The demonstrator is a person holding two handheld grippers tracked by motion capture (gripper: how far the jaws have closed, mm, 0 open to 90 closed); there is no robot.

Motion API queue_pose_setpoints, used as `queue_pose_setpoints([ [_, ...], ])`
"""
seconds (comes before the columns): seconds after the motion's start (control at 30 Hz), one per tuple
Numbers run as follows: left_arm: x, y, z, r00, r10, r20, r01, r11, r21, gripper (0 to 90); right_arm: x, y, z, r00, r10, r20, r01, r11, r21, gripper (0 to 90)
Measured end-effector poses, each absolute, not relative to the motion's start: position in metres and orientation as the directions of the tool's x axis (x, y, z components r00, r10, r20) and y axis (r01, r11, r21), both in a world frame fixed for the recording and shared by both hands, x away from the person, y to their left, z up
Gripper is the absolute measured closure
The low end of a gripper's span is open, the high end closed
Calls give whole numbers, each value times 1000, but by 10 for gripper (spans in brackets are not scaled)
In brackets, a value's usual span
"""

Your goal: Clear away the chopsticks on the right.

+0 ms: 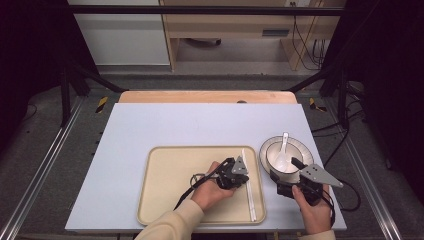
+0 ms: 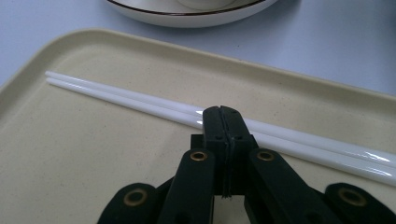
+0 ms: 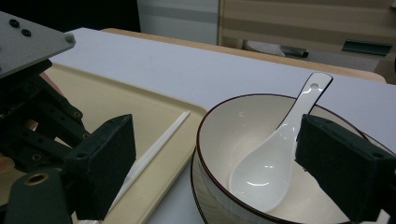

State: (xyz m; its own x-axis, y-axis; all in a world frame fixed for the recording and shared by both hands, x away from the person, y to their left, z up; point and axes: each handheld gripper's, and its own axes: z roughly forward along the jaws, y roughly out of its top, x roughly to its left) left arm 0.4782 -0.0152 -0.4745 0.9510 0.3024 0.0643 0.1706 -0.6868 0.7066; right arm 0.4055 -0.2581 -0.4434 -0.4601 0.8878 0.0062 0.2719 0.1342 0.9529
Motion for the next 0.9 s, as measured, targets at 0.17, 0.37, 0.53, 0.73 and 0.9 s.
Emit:
queue_pose_setpoints([
  [0.17, 476, -12, -472, 948, 311, 66, 174, -680, 712, 895, 405, -257, -443, -462, 887, 2, 270, 139, 953, 121],
  [0.37, 479, 7, -461, 935, 349, 59, 196, -650, 734, 896, 405, -255, -443, -474, 881, -2, 265, 145, 953, 120],
  [0.53, 473, 37, -448, 913, 403, 62, 202, -580, 789, 868, 404, -254, -443, -476, 880, 7, 262, 134, 956, 119],
  [0.73, 464, 72, -442, 888, 456, 64, 213, -530, 821, 697, 404, -250, -443, -477, 879, -5, 257, 144, 956, 119],
  [0.9, 456, 101, -439, 858, 510, 66, 225, -488, 843, 514, 403, -247, -443, -484, 875, -6, 254, 147, 956, 117],
])
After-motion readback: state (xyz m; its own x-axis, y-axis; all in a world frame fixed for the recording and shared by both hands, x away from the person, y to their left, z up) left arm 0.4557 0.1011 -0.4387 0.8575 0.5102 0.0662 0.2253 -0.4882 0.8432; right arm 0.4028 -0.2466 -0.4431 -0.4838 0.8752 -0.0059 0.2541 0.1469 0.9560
